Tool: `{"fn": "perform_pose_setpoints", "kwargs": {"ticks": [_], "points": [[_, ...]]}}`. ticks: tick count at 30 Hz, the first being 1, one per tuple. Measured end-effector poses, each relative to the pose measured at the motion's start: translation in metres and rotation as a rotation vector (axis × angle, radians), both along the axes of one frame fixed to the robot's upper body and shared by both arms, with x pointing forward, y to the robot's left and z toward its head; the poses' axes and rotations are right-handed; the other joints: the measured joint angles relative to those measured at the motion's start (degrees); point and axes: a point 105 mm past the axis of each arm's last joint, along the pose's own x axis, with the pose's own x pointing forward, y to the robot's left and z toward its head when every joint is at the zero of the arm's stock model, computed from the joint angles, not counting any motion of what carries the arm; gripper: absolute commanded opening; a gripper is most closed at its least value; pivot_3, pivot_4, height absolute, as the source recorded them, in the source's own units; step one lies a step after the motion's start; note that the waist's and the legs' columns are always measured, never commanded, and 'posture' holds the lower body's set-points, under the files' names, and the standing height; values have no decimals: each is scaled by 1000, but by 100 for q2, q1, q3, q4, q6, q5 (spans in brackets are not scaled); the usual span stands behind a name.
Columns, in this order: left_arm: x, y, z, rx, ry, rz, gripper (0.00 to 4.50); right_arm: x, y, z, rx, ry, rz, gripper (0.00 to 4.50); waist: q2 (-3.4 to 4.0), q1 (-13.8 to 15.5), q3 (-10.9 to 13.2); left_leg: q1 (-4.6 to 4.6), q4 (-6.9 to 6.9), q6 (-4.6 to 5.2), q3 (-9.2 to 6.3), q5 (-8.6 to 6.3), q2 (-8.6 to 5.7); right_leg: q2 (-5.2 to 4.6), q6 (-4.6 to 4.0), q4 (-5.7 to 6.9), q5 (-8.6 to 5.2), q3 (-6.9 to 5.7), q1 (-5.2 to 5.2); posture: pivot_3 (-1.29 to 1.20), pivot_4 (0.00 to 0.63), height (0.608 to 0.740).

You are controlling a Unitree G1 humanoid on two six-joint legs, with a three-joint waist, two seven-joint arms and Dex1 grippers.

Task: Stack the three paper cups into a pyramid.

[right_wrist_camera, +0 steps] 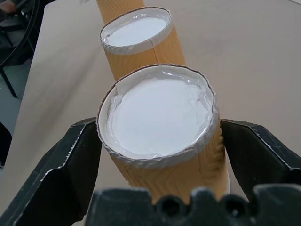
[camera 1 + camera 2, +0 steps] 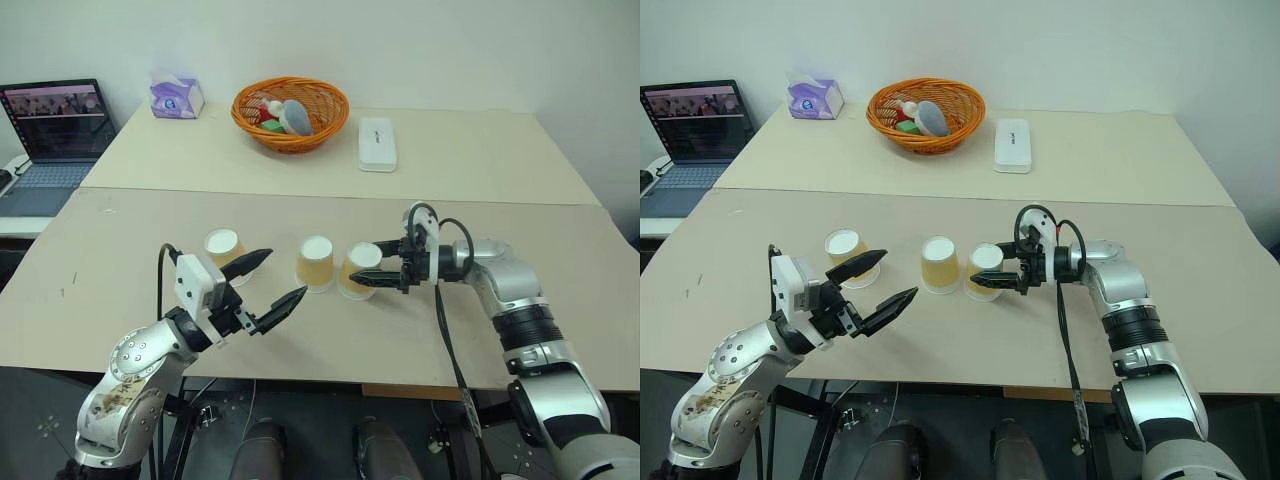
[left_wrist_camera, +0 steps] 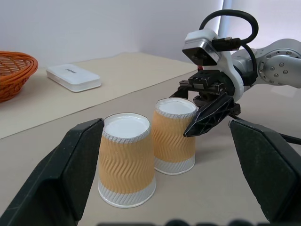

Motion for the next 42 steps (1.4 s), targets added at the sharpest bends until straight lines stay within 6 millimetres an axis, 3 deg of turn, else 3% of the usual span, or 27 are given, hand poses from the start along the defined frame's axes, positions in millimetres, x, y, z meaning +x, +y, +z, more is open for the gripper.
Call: {"fn": "perform_pose_setpoints", "kwargs": {"ticks": [9,20,23,25,27,30,35,42], "points": [[1,-2,-7,-1,20,-25,4500,-14,-32,46,96,-21,15,4451,0,8,1,0,0,0,-1,0,0,0,0,-3,0,-1,0,0,150,666],[2,-7,-7,-9,21,-54,4500,-20,-60,66,176,-71,-109,4451,-1,2,2,-2,0,0,-2,0,0,0,0,-3,0,0,0,0,150,666],[14,5,9,-52,-25,36,4500,-24,-63,83,240,-116,-129,4451,-2,3,3,-1,0,0,-5,0,0,1,0,2,0,-1,0,0,150,666],[28,29,29,-129,-67,191,4500,-28,-66,100,289,-163,-145,4451,-2,-4,3,-2,0,0,-8,0,0,1,1,-2,0,-1,2,0,150,666],[33,45,35,-187,-60,296,4500,-35,-68,108,302,-183,-136,4451,-2,-5,3,-4,0,1,-10,0,0,0,1,-7,0,-1,2,0,150,666],[39,62,24,-245,37,427,4500,-52,-65,98,236,-175,-92,4451,-5,9,4,-13,0,4,-20,-2,-1,-1,2,-14,-1,-8,2,0,150,666],[35,85,16,-342,114,600,4500,-76,-58,59,69,-91,-20,4451,-7,17,6,-7,0,3,-22,-2,-5,-8,4,-8,1,-9,6,0,150,666],[30,92,6,-365,158,681,4500,-84,-44,53,39,-111,38,4451,-9,-3,7,4,0,2,-21,-1,-4,0,3,-6,2,-8,13,0,150,666]]}}
